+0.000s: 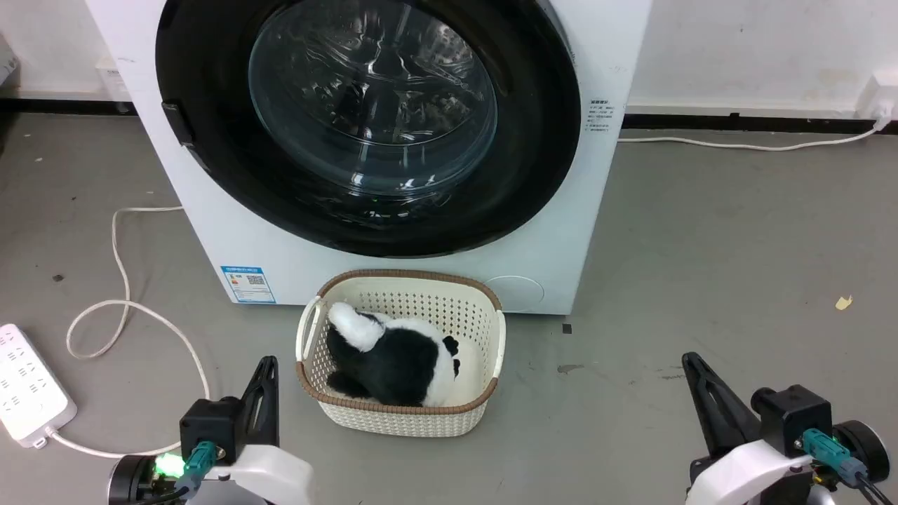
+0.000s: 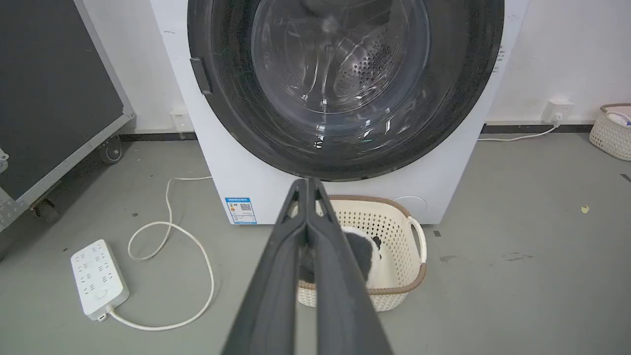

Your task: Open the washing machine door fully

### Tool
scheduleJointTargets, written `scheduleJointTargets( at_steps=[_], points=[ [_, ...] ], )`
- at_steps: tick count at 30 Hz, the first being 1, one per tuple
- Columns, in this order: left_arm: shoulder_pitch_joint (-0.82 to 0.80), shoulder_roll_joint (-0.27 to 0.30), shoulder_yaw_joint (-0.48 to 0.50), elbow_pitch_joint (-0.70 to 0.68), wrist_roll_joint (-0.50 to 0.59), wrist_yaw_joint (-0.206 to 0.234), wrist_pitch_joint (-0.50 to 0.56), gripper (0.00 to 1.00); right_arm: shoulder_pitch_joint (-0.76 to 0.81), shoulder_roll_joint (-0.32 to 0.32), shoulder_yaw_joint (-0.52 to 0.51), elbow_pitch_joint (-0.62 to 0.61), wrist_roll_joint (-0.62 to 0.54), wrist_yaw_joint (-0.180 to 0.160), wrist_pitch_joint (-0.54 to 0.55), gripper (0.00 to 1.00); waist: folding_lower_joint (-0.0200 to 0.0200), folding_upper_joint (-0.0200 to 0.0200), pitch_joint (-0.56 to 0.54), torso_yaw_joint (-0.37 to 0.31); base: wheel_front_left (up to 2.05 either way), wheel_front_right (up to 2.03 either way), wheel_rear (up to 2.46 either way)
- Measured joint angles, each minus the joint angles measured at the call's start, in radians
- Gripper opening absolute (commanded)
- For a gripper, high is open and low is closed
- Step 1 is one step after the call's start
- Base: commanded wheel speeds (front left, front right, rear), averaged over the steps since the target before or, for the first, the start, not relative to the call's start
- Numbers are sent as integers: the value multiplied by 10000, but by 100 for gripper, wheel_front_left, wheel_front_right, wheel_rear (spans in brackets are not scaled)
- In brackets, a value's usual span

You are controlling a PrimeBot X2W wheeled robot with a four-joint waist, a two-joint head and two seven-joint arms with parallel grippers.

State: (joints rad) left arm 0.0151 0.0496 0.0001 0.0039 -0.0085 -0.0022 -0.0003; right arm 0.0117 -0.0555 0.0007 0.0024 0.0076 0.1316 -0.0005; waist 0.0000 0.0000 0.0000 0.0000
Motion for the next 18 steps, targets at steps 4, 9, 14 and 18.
scheduleJointTargets(
  at_steps=[4,9,14,18],
  points=[
    [0,0,6,0,0,0,0,0,0,0,2,0,0,0,0,0,0,0,0,0,0,0,0],
    [0,0,0,0,0,0,0,0,0,0,-2,0,0,0,0,0,0,0,0,0,0,0,0],
    [0,0,6,0,0,0,0,0,0,0,2,0,0,0,0,0,0,0,0,0,0,0,0],
    [0,0,0,0,0,0,0,0,0,0,-2,0,0,0,0,0,0,0,0,0,0,0,0]
  ],
)
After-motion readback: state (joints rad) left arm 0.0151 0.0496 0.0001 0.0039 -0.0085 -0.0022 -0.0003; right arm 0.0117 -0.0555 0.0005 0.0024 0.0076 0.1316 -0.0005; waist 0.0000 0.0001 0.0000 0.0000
